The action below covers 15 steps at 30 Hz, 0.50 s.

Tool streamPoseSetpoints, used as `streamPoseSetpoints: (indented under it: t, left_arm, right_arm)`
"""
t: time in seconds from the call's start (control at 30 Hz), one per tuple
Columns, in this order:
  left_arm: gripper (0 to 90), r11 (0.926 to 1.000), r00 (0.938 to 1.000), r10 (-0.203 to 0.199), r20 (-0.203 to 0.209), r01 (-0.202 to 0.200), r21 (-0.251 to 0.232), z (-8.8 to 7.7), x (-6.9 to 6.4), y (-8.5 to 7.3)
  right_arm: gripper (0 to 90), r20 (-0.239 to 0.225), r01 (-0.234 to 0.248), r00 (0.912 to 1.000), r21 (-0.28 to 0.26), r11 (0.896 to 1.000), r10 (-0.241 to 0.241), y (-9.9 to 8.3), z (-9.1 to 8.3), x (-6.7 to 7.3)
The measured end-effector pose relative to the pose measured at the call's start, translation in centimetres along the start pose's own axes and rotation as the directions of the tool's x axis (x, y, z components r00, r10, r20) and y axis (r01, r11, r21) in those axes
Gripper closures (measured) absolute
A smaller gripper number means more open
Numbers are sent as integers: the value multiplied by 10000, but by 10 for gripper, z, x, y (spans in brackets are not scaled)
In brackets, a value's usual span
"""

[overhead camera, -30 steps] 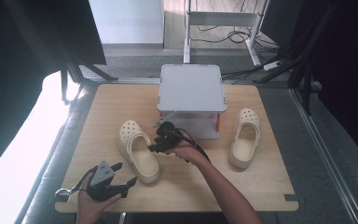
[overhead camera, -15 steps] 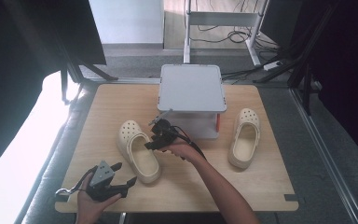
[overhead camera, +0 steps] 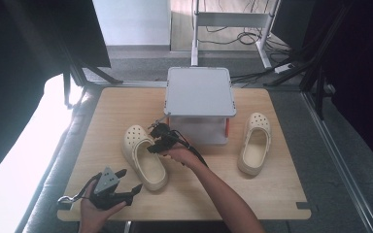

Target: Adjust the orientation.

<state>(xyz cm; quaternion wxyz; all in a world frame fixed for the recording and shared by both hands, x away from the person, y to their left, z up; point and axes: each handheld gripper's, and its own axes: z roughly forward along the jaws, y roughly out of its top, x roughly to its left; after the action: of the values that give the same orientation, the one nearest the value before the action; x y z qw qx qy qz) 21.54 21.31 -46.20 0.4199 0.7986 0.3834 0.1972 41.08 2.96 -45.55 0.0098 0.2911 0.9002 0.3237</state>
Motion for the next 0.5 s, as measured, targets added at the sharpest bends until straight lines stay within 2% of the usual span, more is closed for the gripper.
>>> streamPoseSetpoints:
  t: [0.27,0.5]
  left_arm:
    - [245,10000,10000,7,-12,-7,-2,0,0,0]
    - [246,10000,10000,20,-43,-20,-2,0,0,0]
  right_arm:
    - [746,348,-253,9991,138,9996,248,0,-3,3]
    - [764,361,-362,9987,168,9992,356,1,-4,3]
